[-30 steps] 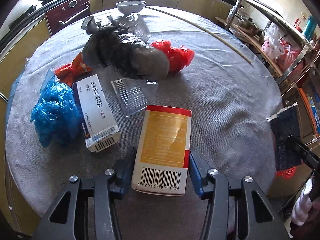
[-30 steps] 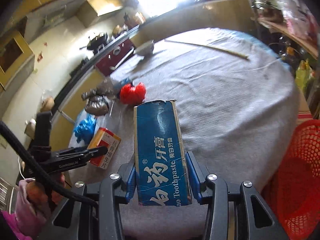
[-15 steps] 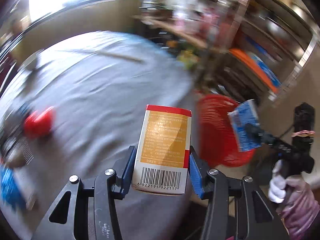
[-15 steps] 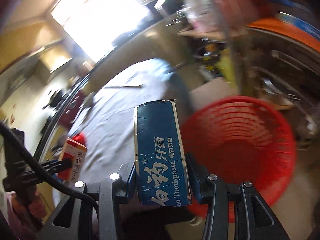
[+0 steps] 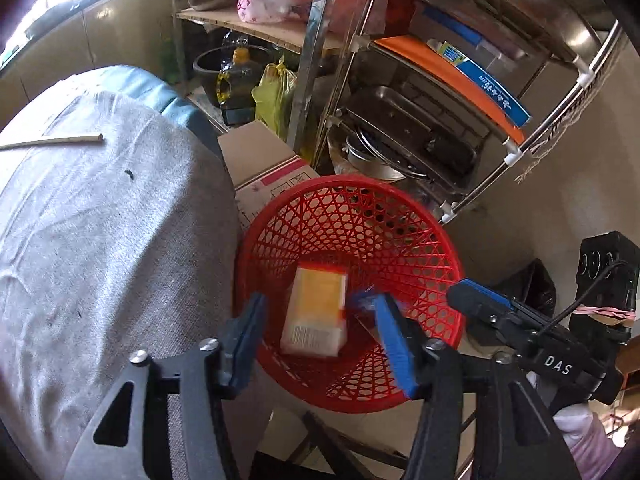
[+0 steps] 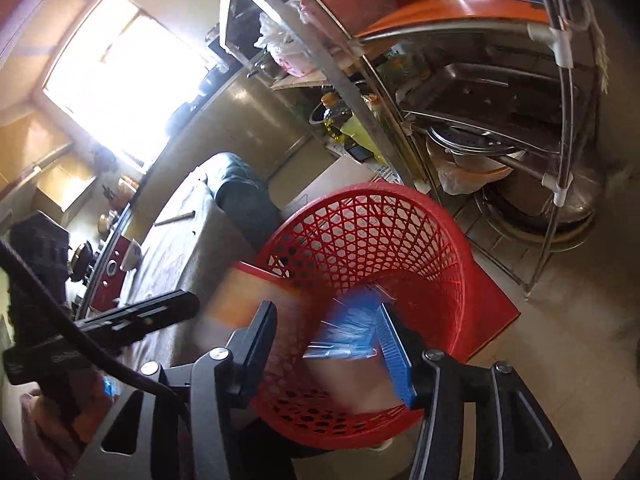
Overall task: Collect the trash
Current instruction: 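Carry both boxes to the red basket and open both tools to drop them, then grasp the blue plastic bags with the left tool while the right grasps the black bags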
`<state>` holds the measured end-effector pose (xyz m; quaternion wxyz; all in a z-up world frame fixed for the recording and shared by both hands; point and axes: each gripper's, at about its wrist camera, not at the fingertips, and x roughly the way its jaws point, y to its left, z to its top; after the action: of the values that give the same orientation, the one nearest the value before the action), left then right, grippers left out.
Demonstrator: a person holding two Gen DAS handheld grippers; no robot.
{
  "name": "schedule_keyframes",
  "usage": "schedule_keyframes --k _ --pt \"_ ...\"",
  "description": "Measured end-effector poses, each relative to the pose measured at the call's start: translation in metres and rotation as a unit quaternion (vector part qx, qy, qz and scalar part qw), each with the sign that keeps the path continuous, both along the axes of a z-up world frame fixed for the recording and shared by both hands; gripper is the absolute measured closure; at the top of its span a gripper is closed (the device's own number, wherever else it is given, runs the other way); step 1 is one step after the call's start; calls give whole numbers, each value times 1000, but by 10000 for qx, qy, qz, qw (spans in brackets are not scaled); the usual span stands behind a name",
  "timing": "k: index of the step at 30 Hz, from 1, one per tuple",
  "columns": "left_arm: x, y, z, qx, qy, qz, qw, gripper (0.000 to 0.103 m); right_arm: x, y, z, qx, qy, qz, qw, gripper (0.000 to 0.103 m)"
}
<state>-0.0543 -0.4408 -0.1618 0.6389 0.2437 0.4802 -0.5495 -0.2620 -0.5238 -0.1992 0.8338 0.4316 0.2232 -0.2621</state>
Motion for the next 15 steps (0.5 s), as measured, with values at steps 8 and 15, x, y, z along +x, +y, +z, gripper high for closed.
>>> schedule_keyframes --k 8,15 --pt "20 58 28 -236 -565 341 9975 42 19 11 25 -324 -181 208 9991 46" --pt "58 183 55 -336 -1130 1440 9825 42 85 43 65 -728 -414 1042 9910 46"
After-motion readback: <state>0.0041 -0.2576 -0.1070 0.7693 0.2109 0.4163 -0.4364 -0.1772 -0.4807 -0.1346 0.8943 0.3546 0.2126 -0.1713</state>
